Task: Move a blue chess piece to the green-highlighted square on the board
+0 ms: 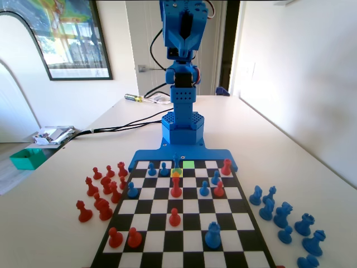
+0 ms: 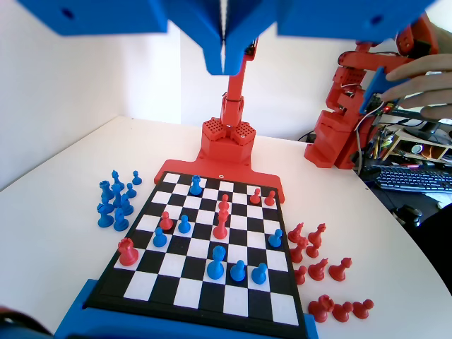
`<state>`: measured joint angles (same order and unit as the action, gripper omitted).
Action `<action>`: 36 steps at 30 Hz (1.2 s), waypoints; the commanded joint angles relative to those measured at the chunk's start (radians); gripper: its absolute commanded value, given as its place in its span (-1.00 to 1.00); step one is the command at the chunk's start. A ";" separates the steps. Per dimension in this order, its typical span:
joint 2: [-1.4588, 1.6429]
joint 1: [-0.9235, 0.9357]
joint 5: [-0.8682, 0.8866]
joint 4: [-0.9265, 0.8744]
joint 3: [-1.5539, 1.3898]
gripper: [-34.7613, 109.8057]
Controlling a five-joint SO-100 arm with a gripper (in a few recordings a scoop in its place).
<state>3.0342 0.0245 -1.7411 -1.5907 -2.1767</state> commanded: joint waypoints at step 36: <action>-0.107 -0.083 -0.140 -0.006 0.210 -0.44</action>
<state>2.9928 -0.0230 -1.8055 -1.5769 -2.0831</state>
